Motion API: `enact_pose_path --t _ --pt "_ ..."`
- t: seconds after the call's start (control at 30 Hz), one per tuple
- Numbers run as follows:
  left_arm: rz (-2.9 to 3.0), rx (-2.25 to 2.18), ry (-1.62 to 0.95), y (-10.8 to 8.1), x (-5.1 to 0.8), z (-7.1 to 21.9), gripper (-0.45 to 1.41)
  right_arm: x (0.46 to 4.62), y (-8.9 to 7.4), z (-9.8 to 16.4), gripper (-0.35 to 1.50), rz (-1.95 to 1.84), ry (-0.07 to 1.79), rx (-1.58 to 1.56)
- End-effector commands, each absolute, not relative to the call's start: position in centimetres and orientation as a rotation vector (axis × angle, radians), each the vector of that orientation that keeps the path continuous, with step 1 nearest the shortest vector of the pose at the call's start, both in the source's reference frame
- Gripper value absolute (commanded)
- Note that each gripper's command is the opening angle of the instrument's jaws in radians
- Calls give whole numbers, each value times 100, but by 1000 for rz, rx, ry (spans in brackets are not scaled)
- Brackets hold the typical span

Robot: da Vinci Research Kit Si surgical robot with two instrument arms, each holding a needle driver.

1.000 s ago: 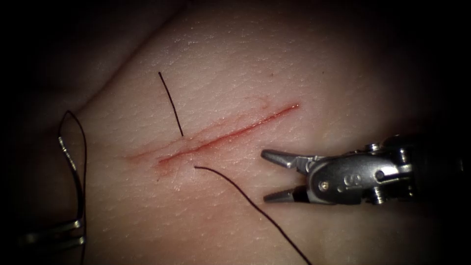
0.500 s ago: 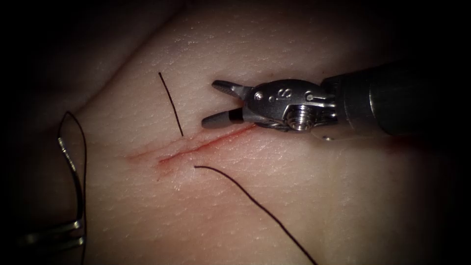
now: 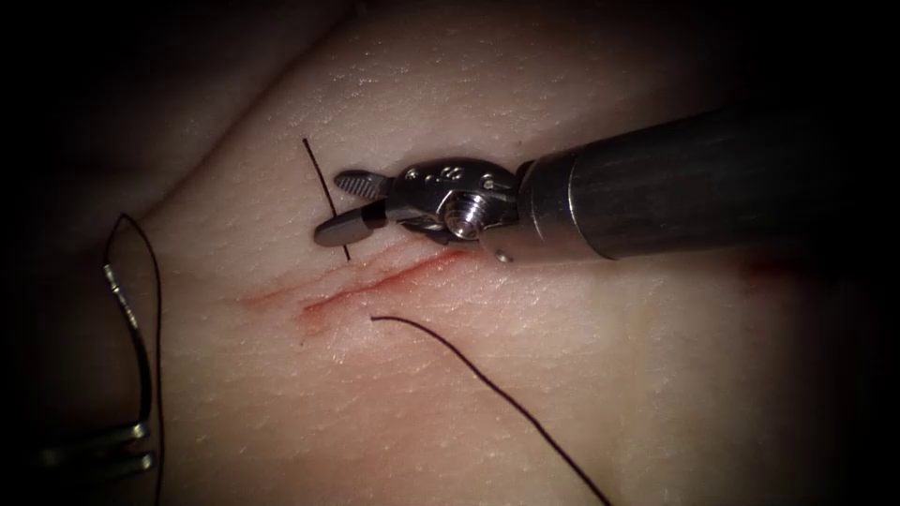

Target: Wound Closure

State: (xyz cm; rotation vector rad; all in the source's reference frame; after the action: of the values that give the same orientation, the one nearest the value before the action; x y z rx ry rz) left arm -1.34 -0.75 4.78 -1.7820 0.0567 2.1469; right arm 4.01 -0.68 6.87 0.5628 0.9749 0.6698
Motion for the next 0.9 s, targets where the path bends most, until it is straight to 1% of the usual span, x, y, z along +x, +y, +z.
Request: enact_pose_path --t 0.03,0.13,0.2,0.23,0.27,0.3,0.43,0.47,0.5,0.57,0.9 --pt "2146 -1782 51 -83 -139 483 -45 408 -71 698 109 671 977 554" --pt "2146 -1782 51 -83 -139 483 -45 410 -72 704 109 684 974 558" --pt "2146 -1782 51 -83 -139 483 -45 412 -72 705 104 689 980 558" --pt "2146 -1782 51 -83 -138 483 -45 412 -72 705 98 696 988 559" --pt "2146 -1782 51 -83 -138 483 -45 412 -72 704 84 695 1002 558" --pt "2146 -1782 51 -83 -138 483 -45 412 -71 703 78 699 1012 561" --pt "2146 -1783 50 -83 -138 483 -45 415 -71 703 62 703 1023 577" --pt "2146 -1783 50 -83 -138 483 -45 416 -70 703 56 704 1023 576" --pt "2146 -1783 50 -83 -138 483 -45 416 -70 703 31 705 1023 576" --pt "2146 -1783 50 -83 -138 483 -45 416 -70 703 -35 708 1031 572" --pt "2145 -1783 50 -82 -138 484 -45 413 -67 698 -35 737 1072 539"
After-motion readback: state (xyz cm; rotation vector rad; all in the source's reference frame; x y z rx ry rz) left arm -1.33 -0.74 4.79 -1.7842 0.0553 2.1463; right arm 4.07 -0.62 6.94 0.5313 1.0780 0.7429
